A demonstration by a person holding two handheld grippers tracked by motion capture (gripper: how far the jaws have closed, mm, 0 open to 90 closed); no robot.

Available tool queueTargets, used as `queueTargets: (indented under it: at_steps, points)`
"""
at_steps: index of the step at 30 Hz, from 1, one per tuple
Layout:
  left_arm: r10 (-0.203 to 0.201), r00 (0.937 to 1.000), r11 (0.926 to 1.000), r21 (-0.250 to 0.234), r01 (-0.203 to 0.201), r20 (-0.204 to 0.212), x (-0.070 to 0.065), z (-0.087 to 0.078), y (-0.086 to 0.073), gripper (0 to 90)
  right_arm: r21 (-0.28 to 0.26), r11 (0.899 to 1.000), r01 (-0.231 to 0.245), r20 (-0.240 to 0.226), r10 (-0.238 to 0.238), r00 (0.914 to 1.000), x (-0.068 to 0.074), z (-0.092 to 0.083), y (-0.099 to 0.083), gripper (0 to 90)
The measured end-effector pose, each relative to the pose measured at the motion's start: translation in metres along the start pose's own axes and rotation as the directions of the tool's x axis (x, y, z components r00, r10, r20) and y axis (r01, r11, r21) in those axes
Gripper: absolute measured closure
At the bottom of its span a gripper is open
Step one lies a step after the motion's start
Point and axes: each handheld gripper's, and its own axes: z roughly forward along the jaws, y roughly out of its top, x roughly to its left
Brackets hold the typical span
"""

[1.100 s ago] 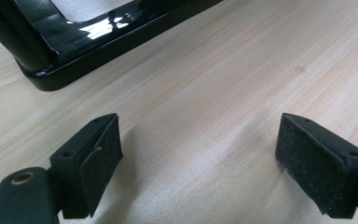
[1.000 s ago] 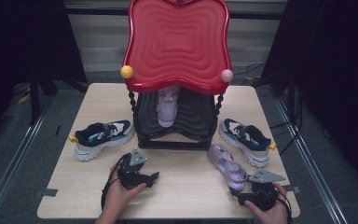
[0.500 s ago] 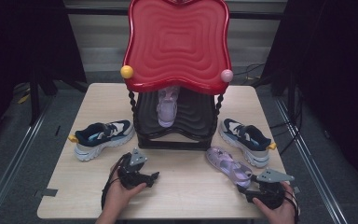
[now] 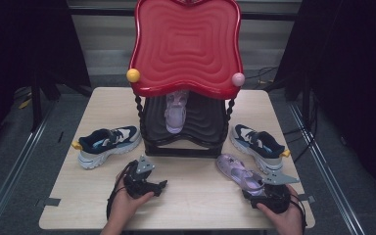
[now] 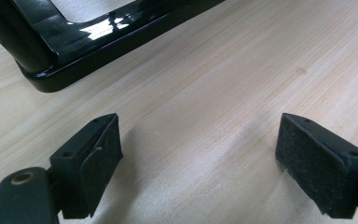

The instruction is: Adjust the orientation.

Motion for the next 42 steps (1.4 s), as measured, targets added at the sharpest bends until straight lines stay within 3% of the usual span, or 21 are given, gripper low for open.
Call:
queueTargets:
  at_steps: [4,10,13,25,30,38,42]
  points:
    - [0.000,1.0000,1.0000,0.000,0.000,0.000,0.000,0.000,0.000,13.9,-0.005,1.000,0.001,-0.004,-0.001,1.0000,0.000,0.001,0.001,29.0]
    - [0.000,1.0000,1.0000,0.000,0.000,0.000,0.000,0.000,0.000,13.9,-0.010,1.000,0.013,-0.012,-0.013,0.9998,-0.001,0.004,0.004,29.9]
    - [-0.001,1.0000,1.0000,-0.001,0.001,-0.001,0.000,0.000,0.000,13.9,-0.014,1.000,0.023,-0.025,-0.024,0.9994,-0.001,0.003,0.003,35.7]
    - [-0.002,1.0000,1.0000,-0.001,0.002,-0.001,0.000,0.000,0.000,13.9,-0.029,0.999,0.041,-0.033,-0.042,0.9986,0.000,0.001,0.002,37.1]
    - [-0.002,1.0000,1.0000,-0.001,0.002,-0.001,0.000,0.000,0.000,13.9,-0.075,0.997,0.011,-0.055,-0.015,0.9984,0.000,-0.009,-0.003,37.3]
    - [-0.002,1.0000,1.0000,-0.001,0.002,-0.001,0.000,0.000,0.000,13.9,-0.094,0.994,0.047,-0.060,-0.053,0.9968,0.008,-0.013,0.002,37.3]
    - [-0.001,1.0000,1.0000,0.000,0.001,-0.001,0.000,0.000,0.000,13.9,-0.094,0.993,0.073,-0.085,-0.081,0.9930,0.020,-0.020,0.006,37.2]
